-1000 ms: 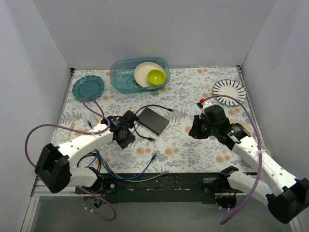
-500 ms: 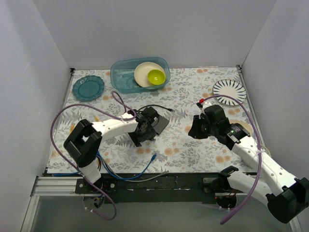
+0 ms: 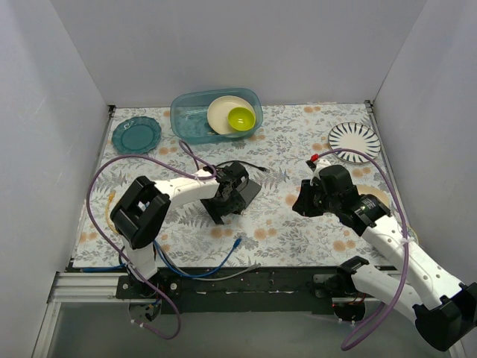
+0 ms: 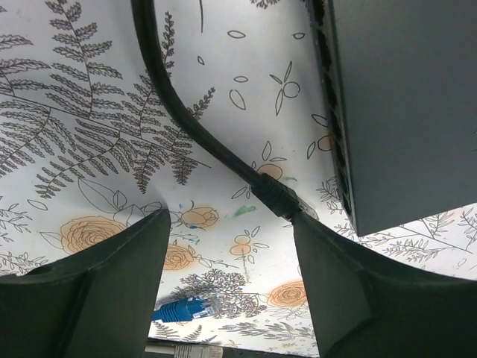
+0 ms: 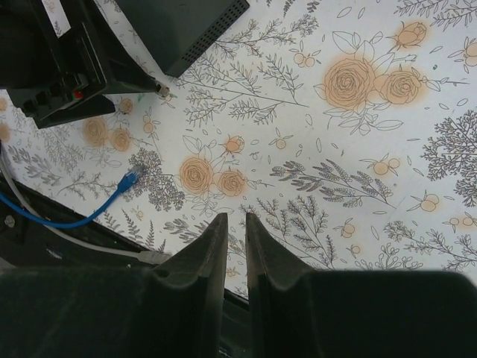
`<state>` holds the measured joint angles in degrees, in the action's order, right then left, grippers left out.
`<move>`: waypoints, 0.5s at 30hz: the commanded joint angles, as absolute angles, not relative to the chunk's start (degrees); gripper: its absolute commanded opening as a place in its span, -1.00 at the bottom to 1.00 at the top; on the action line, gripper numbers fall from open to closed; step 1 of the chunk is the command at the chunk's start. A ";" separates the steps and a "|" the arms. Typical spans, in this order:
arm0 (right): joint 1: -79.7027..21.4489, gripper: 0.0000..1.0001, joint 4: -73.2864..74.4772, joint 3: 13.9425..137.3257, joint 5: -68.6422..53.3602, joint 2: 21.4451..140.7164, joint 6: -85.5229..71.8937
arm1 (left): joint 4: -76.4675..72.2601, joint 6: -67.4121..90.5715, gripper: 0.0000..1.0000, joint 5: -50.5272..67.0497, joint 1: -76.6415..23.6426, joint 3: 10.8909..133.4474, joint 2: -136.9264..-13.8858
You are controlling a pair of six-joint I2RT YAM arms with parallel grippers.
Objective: Pull the plug from the switch port
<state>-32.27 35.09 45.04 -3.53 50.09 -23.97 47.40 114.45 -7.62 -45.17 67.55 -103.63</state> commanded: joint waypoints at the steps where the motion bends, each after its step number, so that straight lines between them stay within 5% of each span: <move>1: -32.43 -0.53 35.42 44.56 -2.64 48.96 -23.12 | 46.24 135.26 0.34 -11.68 -45.61 64.00 -98.89; 15: -32.70 -0.53 35.16 44.65 -1.94 48.78 -22.50 | 41.49 135.18 0.48 -13.45 -43.42 62.06 -94.13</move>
<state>-32.34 35.88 44.07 -2.94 49.54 -23.62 44.38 114.43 -11.60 -43.46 63.24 -97.27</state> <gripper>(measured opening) 0.239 0.733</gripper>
